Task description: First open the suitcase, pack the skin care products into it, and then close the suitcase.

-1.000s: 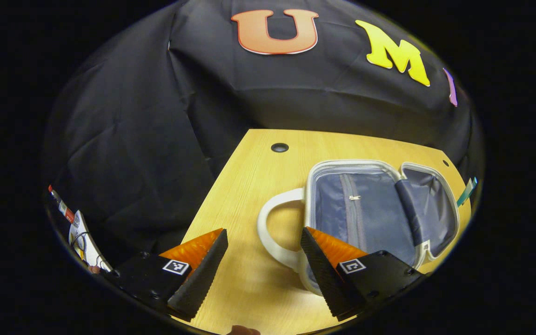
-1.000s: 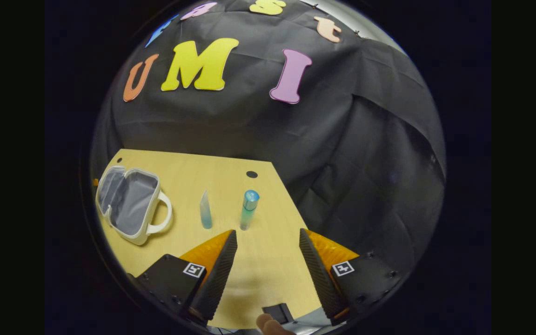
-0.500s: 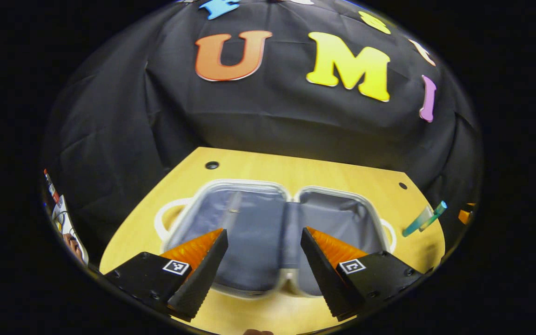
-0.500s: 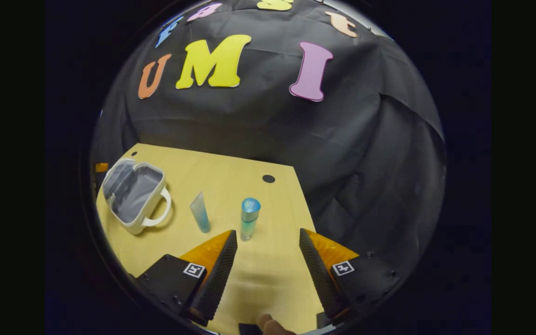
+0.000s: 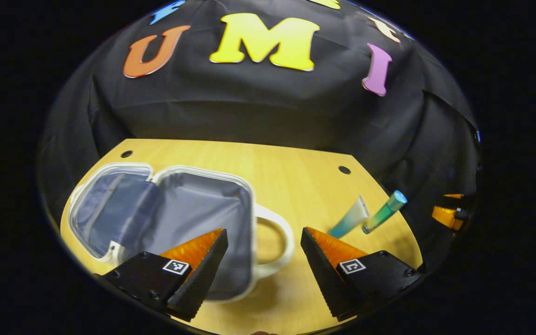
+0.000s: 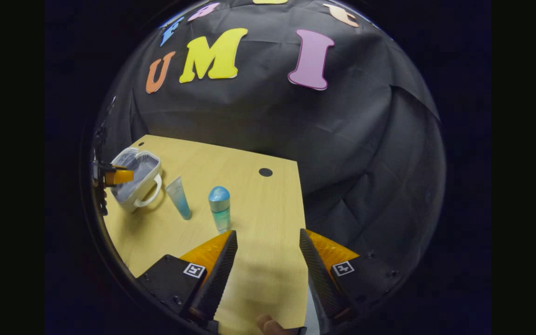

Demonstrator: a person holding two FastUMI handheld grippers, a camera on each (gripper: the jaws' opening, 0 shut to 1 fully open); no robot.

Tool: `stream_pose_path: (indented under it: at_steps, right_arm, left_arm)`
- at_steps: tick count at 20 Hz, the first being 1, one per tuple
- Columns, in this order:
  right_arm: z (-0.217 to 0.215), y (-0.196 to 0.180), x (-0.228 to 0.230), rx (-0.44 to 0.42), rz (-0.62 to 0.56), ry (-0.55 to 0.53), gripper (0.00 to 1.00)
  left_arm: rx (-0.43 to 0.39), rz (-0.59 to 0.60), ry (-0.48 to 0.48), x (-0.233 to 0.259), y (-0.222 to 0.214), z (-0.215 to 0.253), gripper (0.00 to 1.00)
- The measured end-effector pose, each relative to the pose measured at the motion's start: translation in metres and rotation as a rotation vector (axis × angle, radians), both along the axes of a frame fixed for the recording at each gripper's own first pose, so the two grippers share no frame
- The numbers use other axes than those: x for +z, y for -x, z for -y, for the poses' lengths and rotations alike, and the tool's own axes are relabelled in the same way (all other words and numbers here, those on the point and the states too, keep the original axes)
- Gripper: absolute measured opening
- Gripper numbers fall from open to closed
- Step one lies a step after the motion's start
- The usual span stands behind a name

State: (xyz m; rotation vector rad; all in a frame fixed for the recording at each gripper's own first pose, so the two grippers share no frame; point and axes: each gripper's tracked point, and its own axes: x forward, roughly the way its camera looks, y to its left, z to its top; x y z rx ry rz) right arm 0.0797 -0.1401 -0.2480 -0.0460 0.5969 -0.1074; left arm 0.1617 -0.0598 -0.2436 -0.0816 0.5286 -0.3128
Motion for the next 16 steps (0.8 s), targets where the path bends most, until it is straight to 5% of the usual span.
stream_pose_path:
  at_steps: [8, 13, 14, 16]
  right_arm:
    - [0.015, 0.005, -0.016, 0.023, -0.032, 0.007, 0.80]
    - [0.027, 0.010, -0.027, 0.011, -0.052, 0.023, 0.80]
    - [0.028, 0.010, -0.028, 0.008, -0.054, 0.027, 0.80]
    - [0.029, 0.011, -0.030, 0.002, -0.058, 0.029, 0.80]
  left_arm:
    - [-0.222, -0.046, -0.048, -0.028, -0.005, 0.132, 1.00]
    - [-0.196, -0.066, -0.071, -0.063, -0.035, 0.163, 0.91]
    - [-0.186, -0.072, -0.076, -0.069, -0.040, 0.164, 0.96]
    - [-0.157, -0.077, -0.092, -0.078, -0.049, 0.162, 0.84]
